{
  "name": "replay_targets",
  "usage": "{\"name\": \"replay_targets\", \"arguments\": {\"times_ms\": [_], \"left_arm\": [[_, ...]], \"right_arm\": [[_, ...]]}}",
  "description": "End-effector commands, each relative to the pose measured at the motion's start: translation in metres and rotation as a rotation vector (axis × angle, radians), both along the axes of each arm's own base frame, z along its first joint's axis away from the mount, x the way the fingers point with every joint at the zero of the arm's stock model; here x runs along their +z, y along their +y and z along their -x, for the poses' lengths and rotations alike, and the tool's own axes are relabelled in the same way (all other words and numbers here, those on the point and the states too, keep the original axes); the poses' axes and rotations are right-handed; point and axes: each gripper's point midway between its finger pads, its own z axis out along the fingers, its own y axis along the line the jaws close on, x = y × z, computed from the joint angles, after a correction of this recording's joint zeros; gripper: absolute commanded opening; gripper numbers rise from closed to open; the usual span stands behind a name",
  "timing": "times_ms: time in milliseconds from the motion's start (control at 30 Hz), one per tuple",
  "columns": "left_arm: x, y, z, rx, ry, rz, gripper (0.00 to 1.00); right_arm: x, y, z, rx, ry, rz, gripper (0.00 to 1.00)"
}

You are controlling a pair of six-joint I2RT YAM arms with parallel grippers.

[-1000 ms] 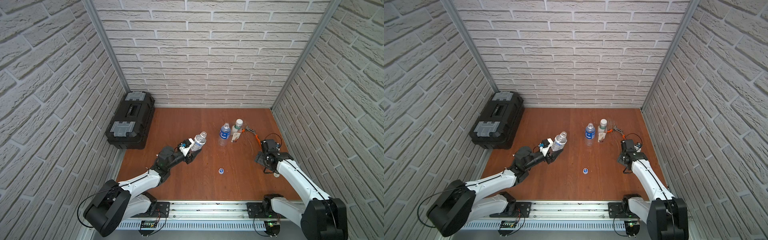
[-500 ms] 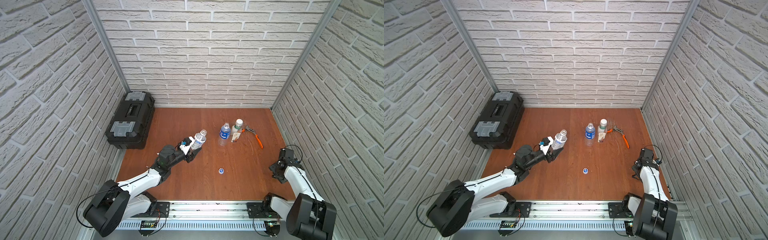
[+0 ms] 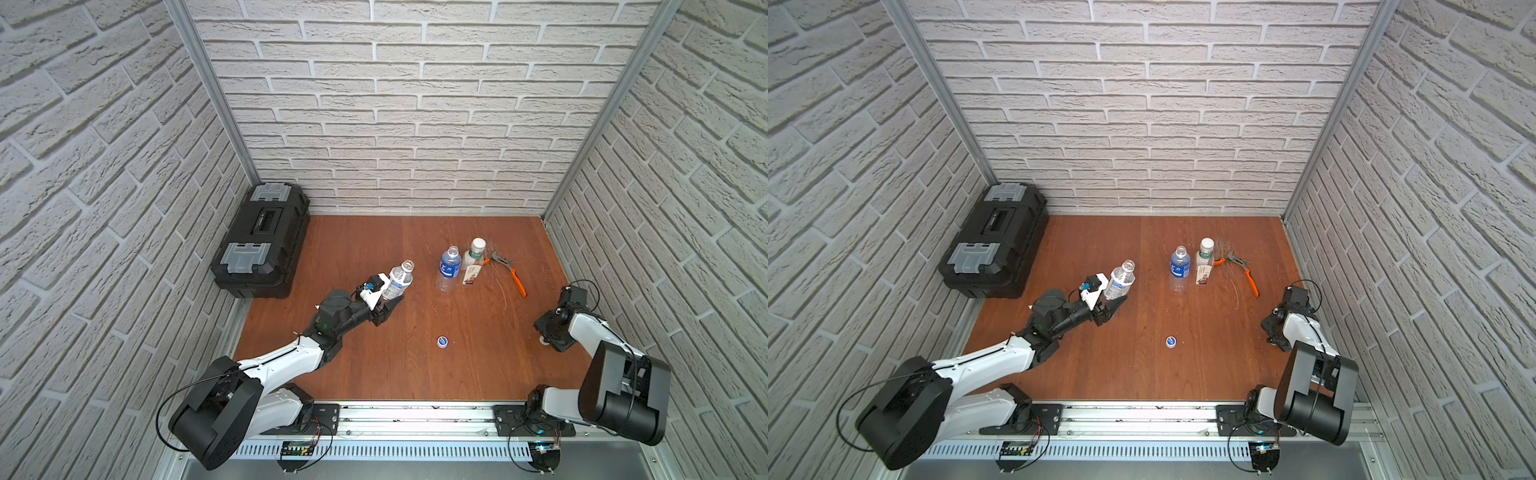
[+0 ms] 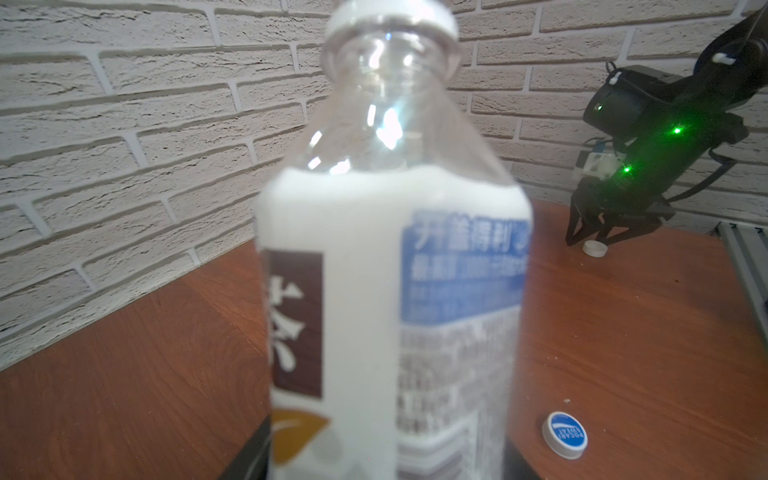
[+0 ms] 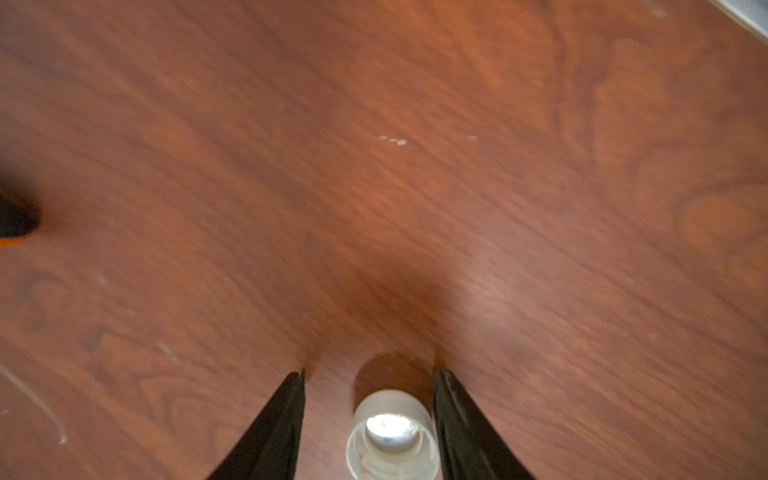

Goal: Screw on the bottle caps
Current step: Move the bottle cap to the center of the board.

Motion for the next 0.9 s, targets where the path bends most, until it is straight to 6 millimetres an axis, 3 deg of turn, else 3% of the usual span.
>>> {"name": "replay_targets", "arguments": {"times_ms": [0,267,400,500,600,700,800,867], "left_arm": [[0.022,-0.005,-0.002,-0.013,-0.069,0.044,0.58],[0.022,-0.008,0.0,-0.03,-0.077,0.051,0.57],[0.02,-0.009,0.0,-0.037,-0.078,0.049,0.58],[0.021,-0.012,0.002,-0.055,-0.078,0.051,0.57],[0.02,-0.016,0.003,-0.069,-0.083,0.051,0.57],[0.021,-0.024,0.005,-0.091,-0.091,0.056,0.57],[0.025,-0.032,0.007,-0.119,-0.105,0.057,0.57],[0.026,-0.037,0.007,-0.135,-0.112,0.052,0.57]], "right_arm": [[-0.002,0.036,-0.023,0.178,-0.048,-0.077,0.55],[0.004,0.095,-0.061,0.432,-0.097,-0.101,0.56],[0.002,0.11,-0.066,0.51,-0.086,-0.091,0.57],[0.016,0.112,-0.063,0.544,-0.091,-0.04,0.59],[0.049,0.119,-0.054,0.597,-0.175,0.029,0.63],[0.097,0.15,-0.046,0.737,-0.313,0.083,0.69],[0.15,0.189,-0.04,0.882,-0.478,0.04,0.71],[0.19,0.226,-0.036,1.024,-0.621,0.003,0.71]]}}
